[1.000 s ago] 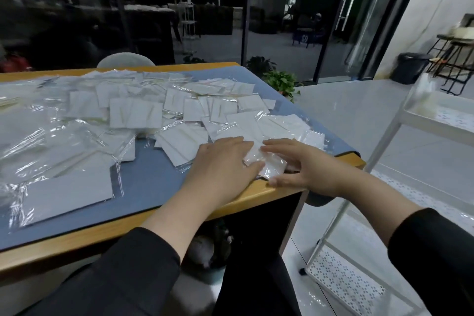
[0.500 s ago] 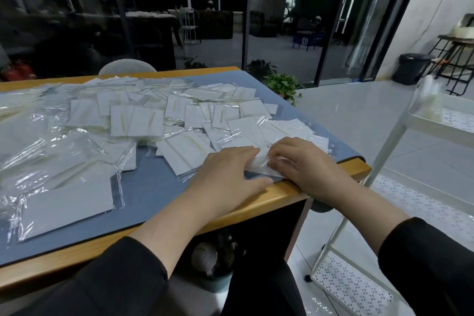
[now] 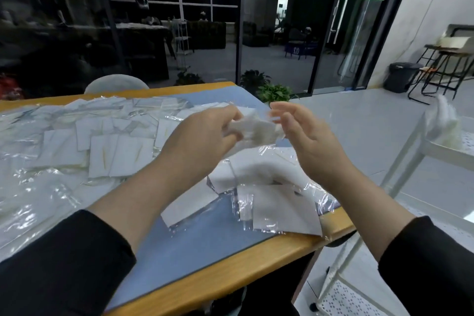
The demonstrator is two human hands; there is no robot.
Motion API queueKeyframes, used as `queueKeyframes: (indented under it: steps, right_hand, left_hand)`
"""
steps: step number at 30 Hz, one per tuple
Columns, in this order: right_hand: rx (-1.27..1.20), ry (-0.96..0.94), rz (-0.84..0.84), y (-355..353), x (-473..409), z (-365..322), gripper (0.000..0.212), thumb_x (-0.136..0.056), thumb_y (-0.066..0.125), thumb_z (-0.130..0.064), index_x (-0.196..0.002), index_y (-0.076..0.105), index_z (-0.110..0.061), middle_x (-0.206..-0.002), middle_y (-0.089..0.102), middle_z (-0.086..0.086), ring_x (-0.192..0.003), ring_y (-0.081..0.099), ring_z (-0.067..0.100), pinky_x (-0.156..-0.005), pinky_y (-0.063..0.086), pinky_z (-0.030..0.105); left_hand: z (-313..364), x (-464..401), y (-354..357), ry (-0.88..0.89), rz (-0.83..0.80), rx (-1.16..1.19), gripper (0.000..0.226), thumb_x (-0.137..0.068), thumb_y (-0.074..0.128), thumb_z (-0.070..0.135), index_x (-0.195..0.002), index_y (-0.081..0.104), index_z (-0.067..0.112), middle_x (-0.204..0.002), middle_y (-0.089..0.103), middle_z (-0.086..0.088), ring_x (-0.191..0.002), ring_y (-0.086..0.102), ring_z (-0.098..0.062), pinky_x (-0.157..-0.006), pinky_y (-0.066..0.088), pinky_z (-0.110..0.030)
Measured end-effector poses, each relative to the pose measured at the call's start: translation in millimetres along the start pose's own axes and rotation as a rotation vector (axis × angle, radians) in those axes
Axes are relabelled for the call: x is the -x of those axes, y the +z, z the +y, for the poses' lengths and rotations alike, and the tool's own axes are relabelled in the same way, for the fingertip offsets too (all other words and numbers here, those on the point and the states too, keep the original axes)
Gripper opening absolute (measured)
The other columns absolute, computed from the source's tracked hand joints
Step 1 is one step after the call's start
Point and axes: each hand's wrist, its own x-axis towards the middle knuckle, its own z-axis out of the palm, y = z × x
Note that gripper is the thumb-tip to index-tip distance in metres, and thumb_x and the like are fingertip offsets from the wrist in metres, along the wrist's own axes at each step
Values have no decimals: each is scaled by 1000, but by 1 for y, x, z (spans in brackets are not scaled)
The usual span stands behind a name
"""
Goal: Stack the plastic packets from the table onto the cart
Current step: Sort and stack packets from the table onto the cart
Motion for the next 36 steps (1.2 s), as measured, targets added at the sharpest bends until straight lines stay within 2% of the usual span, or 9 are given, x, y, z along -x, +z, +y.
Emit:
queueKeyframes:
  steps: [3,6,10,13,22,25,27,32,36]
  right_hand:
    - [113,24,-148,10,0,18,45,-89,72,-45,-126,47,-52,-114,62,-23,-111,59,-3,-97,46,21]
    - [168,60,-124,21,6,33,39,-94,70,-27,-110,51,-57,-102,63,-33,-99,57,-16,-80,40,5]
    - [115,86,-56,24,8,41,37,-96,67,-17,-102,56,-52,-99,61,-40,-93,58,-11,-75,39,1]
    - [148,81,-100,25,9,41,31,-98,64,-18,-103,59,-48,-95,64,-32,-91,61,-4,-73,43,7]
    - [170,43,-1,27,14,39,39,-90,71,-24,-109,55,-54,-101,61,-29,-101,60,-2,-86,43,12]
    - [180,24,-25,30,13,35,67,-88,76,-26,-122,39,-70,-115,54,-31,-109,58,5,-94,52,36]
    - [178,-2,-17,31,13,32,76,-86,77,-26,-127,32,-72,-120,53,-28,-106,59,9,-94,53,41]
    - [210,-9,-43,30,16,32,80,-86,77,-28,-129,30,-76,-113,59,-23,-102,63,8,-92,54,36]
    - [221,35,-69,30,14,35,68,-90,72,-31,-125,35,-77,-99,59,-24,-95,63,8,-88,56,39]
  left_hand:
    - [-18,1,14,-23,-80,83,43,-92,69,21,-129,58,41,-106,61,13,-97,58,-10,-84,46,-27]
    - [-31,5,21,-95,-124,153,59,-87,76,36,-137,47,49,-119,59,14,-108,57,-8,-89,45,-27]
    - [-38,7,25,-180,-31,200,48,-83,73,54,-126,55,40,-112,62,21,-95,57,-3,-79,45,-28]
    - [-31,13,33,-149,-32,354,34,-84,76,47,-113,58,44,-90,66,16,-79,58,6,-63,45,-12]
    - [-35,11,34,-81,121,503,38,-86,50,72,-117,59,51,-99,65,17,-91,60,5,-70,42,-5]
    - [-28,10,36,-56,155,509,32,-92,46,68,-79,63,45,-79,64,22,-79,58,5,-67,39,-8]
    - [-23,9,39,-69,212,531,51,-92,41,66,-59,40,27,-56,42,11,-57,39,-7,-55,31,-19]
    - [-17,8,35,-171,300,664,58,-93,44,62,-56,27,21,-53,21,8,-54,21,-11,-50,19,-26]
    - [-20,7,42,-142,260,712,44,-104,52,32,-61,48,24,-54,39,13,-55,35,-7,-53,29,-23]
